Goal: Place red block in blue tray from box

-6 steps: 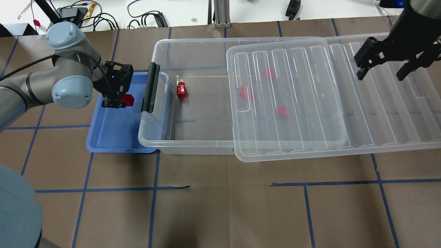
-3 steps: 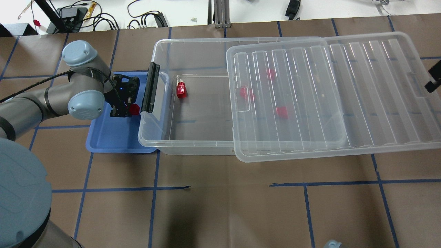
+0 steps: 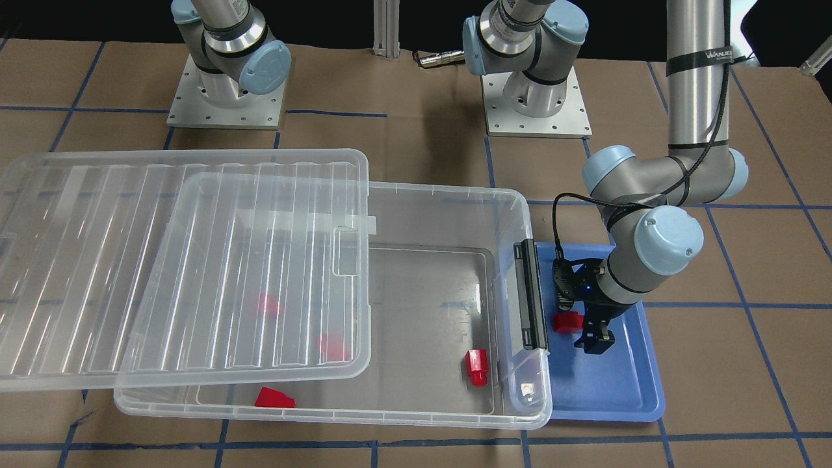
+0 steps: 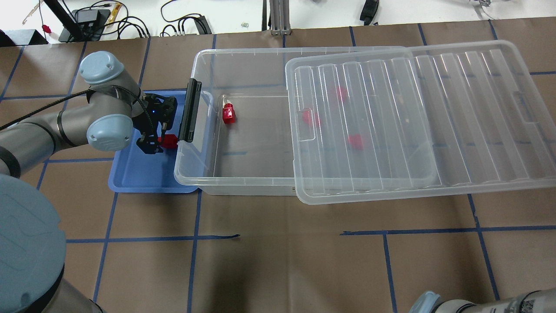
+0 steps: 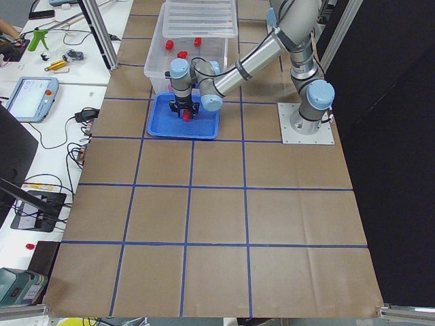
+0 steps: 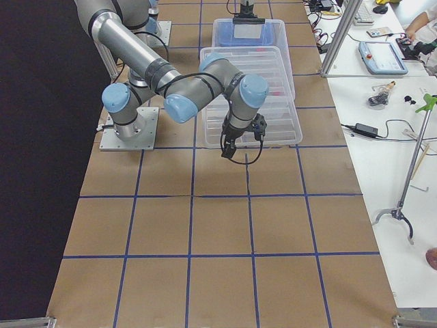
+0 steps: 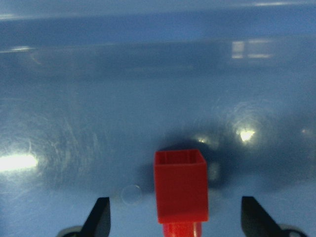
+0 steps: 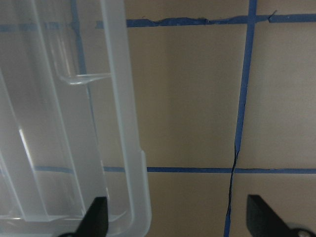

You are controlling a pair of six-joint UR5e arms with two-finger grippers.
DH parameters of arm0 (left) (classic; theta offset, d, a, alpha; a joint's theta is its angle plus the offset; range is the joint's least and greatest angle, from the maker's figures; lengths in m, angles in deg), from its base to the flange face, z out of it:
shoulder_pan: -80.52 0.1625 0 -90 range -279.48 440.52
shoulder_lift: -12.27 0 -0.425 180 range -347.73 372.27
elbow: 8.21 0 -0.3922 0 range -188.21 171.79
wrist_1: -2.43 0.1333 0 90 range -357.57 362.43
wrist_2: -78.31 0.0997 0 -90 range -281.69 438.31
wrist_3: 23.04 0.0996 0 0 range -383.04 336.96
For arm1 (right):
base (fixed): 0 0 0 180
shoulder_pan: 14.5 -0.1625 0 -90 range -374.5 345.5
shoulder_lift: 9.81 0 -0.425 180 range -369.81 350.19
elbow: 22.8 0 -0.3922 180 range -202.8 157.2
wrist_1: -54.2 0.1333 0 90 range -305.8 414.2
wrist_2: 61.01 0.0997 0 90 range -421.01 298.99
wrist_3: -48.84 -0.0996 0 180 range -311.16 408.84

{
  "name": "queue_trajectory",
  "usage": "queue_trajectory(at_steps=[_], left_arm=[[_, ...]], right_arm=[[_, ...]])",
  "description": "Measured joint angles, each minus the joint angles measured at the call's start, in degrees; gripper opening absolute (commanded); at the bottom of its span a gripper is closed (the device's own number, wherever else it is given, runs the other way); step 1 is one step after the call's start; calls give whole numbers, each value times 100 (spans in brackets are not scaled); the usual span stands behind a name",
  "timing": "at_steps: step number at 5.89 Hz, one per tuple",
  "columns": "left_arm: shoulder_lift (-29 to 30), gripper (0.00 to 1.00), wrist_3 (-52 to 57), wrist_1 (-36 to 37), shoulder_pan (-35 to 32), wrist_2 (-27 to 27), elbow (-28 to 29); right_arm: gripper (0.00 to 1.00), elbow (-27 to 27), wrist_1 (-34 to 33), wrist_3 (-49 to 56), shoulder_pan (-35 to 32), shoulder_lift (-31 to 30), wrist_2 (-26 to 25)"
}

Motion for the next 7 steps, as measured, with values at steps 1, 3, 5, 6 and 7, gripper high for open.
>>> queue_trajectory(at_steps=[1, 3, 5, 6, 7], left_arm=[[-377, 94, -199, -598, -13, -20, 157], [-1312, 94, -889, -2363, -72, -82, 708], [-1797, 95, -1588, -3749, -260, -74, 1381], [-1961, 95, -1818, -4158, -392, -31, 1554], [-2047, 96, -2201, -4294, -461, -7, 1581]], right_arm=[[100, -165, -472, -91, 17, 24, -178], [100, -261, -846, -299, 82, 65, -328], [100, -381, -780, -402, 165, 86, -287], [100, -546, -760, -402, 162, 50, -250], [100, -661, -749, -403, 150, 4, -197]])
